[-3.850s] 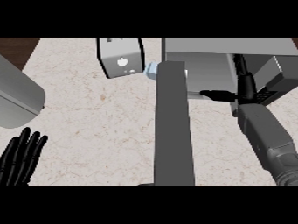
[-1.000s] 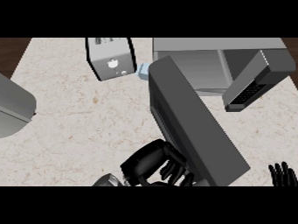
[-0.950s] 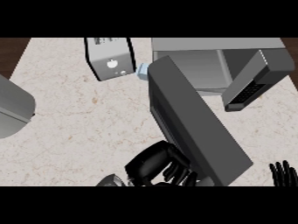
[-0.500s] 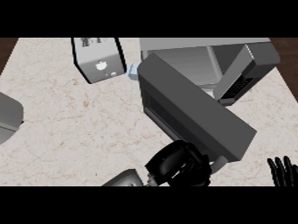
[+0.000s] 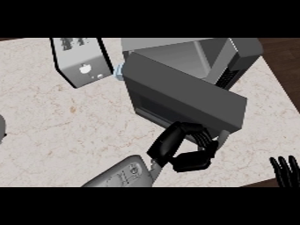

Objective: Pick up the milk, place it into the microwave and close the microwave

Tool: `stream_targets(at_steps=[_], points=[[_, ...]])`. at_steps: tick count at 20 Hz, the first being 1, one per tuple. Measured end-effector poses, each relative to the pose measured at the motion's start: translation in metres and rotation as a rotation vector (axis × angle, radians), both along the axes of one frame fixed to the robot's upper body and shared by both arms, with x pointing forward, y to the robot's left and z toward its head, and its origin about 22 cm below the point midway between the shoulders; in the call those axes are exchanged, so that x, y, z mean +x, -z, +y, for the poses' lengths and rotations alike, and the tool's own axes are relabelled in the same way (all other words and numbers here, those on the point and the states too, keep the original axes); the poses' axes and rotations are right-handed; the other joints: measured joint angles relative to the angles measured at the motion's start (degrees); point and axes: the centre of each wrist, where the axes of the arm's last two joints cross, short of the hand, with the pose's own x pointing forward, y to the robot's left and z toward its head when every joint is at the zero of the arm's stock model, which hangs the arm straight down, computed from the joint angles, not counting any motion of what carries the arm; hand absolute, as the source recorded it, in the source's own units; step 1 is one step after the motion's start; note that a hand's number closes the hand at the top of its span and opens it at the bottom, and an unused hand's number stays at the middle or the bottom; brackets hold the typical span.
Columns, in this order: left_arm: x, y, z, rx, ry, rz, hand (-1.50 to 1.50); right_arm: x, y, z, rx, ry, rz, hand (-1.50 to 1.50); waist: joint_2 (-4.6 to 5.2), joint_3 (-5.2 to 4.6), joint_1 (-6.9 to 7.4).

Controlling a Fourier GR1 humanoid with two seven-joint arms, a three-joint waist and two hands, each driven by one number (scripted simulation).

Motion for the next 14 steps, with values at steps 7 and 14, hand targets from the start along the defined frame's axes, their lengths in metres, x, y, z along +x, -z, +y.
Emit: stream_targets(at_steps=[7,14], points=[[0.027,-0.009,-0.001,-0.063,-0.157,-0.032,1.5,0.003,-0.02,0.002,0.017,-0.071,-0.014,-1.5,0.78,0.0,-2.4],[0.054,-0.024,0.0,-0.143,-0.241,-0.019,1.5,0.004,-0.037,0.003,0.03,-0.141,-0.025,-1.5,1.8,-0.03,-5.3]])
